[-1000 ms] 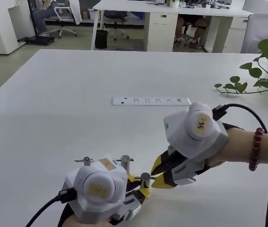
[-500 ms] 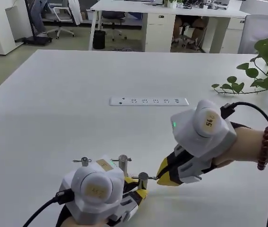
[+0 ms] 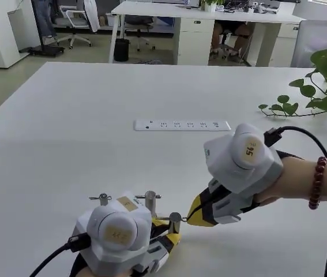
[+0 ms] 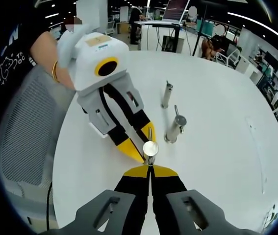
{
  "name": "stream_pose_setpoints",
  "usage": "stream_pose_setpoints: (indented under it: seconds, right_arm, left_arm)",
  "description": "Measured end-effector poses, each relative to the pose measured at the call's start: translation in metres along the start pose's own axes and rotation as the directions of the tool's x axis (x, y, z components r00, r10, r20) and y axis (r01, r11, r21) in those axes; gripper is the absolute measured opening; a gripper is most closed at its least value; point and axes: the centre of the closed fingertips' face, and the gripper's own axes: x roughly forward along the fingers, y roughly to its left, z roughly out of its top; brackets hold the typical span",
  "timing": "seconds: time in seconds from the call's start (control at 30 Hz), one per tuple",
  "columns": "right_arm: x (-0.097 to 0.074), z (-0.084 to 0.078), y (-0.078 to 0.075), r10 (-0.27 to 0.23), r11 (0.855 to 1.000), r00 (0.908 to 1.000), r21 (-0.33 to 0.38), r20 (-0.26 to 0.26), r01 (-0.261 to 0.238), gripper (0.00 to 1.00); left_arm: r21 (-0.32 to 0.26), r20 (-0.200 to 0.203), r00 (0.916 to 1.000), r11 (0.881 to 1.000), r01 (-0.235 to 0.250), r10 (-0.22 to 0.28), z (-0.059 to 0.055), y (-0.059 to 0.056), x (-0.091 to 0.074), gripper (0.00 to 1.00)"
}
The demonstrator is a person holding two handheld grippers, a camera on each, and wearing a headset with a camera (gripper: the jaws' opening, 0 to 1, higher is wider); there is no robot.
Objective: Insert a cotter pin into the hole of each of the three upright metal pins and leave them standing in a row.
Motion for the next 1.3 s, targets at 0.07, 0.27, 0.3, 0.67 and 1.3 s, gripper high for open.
stream_pose_setpoints:
  seconds: [0.07,0.27,0.3,0.67,1.3]
  right_arm:
    - [0.0,0.001,0.0,-0.002,1.0,1.0,0.0,-0.001,0.002,0.0]
    - [0.002,-0.001,0.0,0.0,1.0,1.0,0.007,-0.001,0.0,0.0]
    - [0.002,-0.001,0.0,0.0,1.0,1.0,0.007,-0.001,0.0,0.0]
    - [-0.001,0.01,-0.003,-0.02,0.994,0.9976,0.107,0.066,0.013,0.15]
    - [0.016,0.021,-0.001,-0.018,0.989,0.9956,0.149,0.092,0.005,0.16]
  left_arm:
    - [-0.002,0.0,1.0,1.0,0.0,0.0,0.0,0.0,0.0,0.1]
    - [-0.005,-0.002,1.0,1.0,0.003,-0.003,0.0,0.0,0.0,0.1]
    - [-0.006,-0.002,1.0,1.0,0.003,-0.003,0.0,0.0,0.0,0.1]
    - [0.006,-0.029,0.9996,1.0,0.004,-0.004,-0.008,0.0,-0.007,0.19]
    - [-0.045,-0.012,0.9997,0.999,-0.021,0.02,-0.009,0.006,-0.027,0.27]
